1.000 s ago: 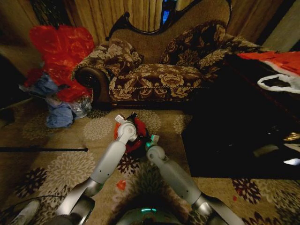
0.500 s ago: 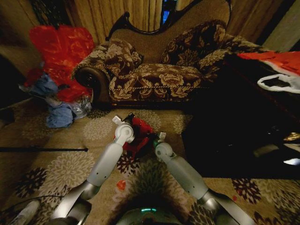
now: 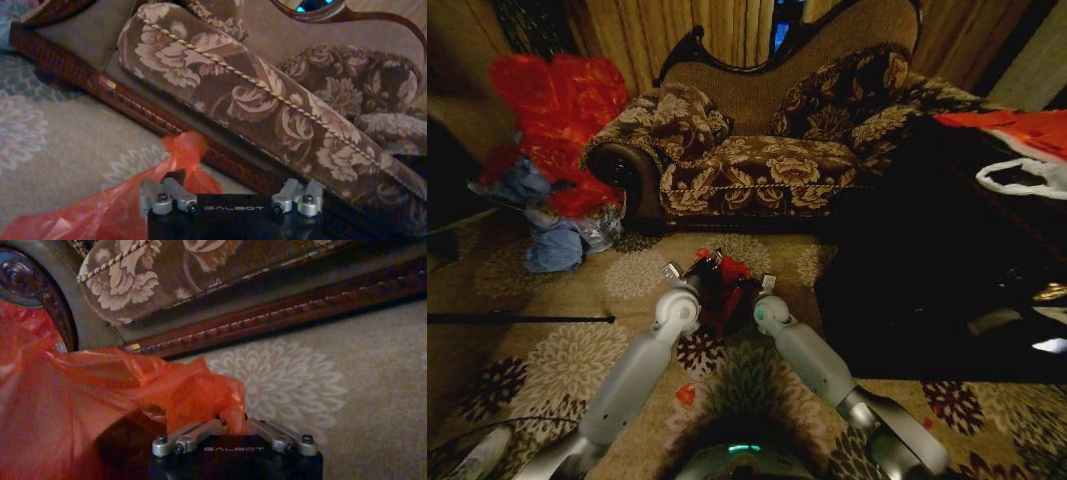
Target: Place a garbage bag over the trash bin.
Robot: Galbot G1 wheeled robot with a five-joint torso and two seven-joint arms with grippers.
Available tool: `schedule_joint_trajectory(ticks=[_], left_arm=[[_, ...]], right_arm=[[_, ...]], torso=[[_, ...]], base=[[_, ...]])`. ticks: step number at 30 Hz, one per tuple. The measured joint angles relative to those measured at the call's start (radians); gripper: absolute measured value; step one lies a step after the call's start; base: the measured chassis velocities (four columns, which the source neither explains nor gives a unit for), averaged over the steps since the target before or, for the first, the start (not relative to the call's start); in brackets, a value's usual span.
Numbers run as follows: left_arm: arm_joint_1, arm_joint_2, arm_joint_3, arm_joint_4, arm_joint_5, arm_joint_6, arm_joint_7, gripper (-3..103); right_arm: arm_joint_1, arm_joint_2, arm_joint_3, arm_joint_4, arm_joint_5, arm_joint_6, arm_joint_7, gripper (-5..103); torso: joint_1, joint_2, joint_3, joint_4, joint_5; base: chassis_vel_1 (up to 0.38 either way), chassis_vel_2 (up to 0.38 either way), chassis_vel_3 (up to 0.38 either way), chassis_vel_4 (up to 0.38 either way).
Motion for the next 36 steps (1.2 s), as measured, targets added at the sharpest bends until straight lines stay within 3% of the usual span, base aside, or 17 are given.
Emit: schedule_joint_trajectory(ticks=[1,2,3,5,7,8,10,12,15,24,32,36], left_arm=[[0.005,0.004,-0.001,-0.006,0.004,0.004,0.001,84],[0.017,0.017,-0.004,-0.026,0.013,0.018,0.003,94],[0.025,0.027,-0.004,-0.039,0.026,0.030,0.004,98],[0.032,0.035,-0.003,-0.047,0.043,0.039,0.004,98],[0.064,0.077,-0.003,-0.076,0.151,0.089,0.022,100],[0.064,0.077,-0.003,-0.076,0.151,0.089,0.022,100],[0.119,0.131,-0.022,-0.098,0.317,0.144,0.093,100],[0.137,0.145,-0.030,-0.103,0.361,0.157,0.113,100],[0.203,0.179,-0.064,-0.109,0.464,0.217,0.199,100],[0.253,0.172,-0.065,-0.082,0.518,0.277,0.227,100],[0.211,0.156,-0.063,0.001,0.529,0.255,0.245,103],[0.176,0.132,-0.050,0.065,0.529,0.207,0.254,90]], right_arm=[[0.000,0.000,0.002,-0.002,-0.001,0.000,0.000,0],[0.004,-0.001,0.007,-0.009,-0.004,0.000,-0.003,0],[0.007,-0.001,0.009,-0.015,-0.005,0.000,-0.005,0],[0.009,0.000,0.010,-0.020,-0.006,0.000,-0.007,0],[0.022,0.003,0.013,-0.044,-0.015,0.001,-0.017,0],[0.022,0.003,0.013,-0.044,-0.015,0.001,-0.017,0],[0.035,0.004,0.014,-0.057,-0.017,0.002,-0.022,0],[0.038,0.003,0.014,-0.058,-0.017,0.002,-0.023,0],[0.040,-0.002,0.012,-0.053,-0.014,0.003,-0.023,0],[0.047,-0.011,-0.004,-0.033,0.000,0.002,-0.011,0],[0.041,-0.027,-0.017,-0.004,0.016,0.000,0.001,0],[0.030,-0.033,-0.021,0.008,0.016,0.000,0.006,0]], torso=[[0.000,0.000,0.000,0.0001,0.0000],[0.000,0.000,0.000,-0.0001,-0.0002],[0.000,0.000,0.000,-0.0002,0.0000],[0.000,0.000,0.000,-0.0002,0.0000],[0.000,0.000,0.000,-0.0001,-0.0001],[0.000,0.000,0.000,-0.0001,-0.0001],[0.000,0.000,0.000,0.0001,-0.0001],[0.000,0.000,0.000,0.0001,-0.0001],[0.000,0.000,0.000,0.0001,-0.0001],[0.000,0.000,0.000,0.0000,0.0000],[0.000,0.000,0.000,0.0001,0.0001],[0.000,0.000,0.000,-0.0001,0.0000]], base=[[0.000,0.000,0.000,0.000],[0.000,0.000,0.000,0.000],[0.000,0.000,0.000,0.000],[0.000,0.000,0.000,0.000],[0.000,0.000,0.000,0.000],[0.000,0.000,0.000,0.000],[0.000,0.000,0.000,0.000],[0.000,0.000,0.000,0.000],[0.000,0.000,0.000,0.000],[0.000,0.000,0.000,0.000],[0.000,0.000,0.000,0.000],[0.000,0.000,0.000,0.000]])
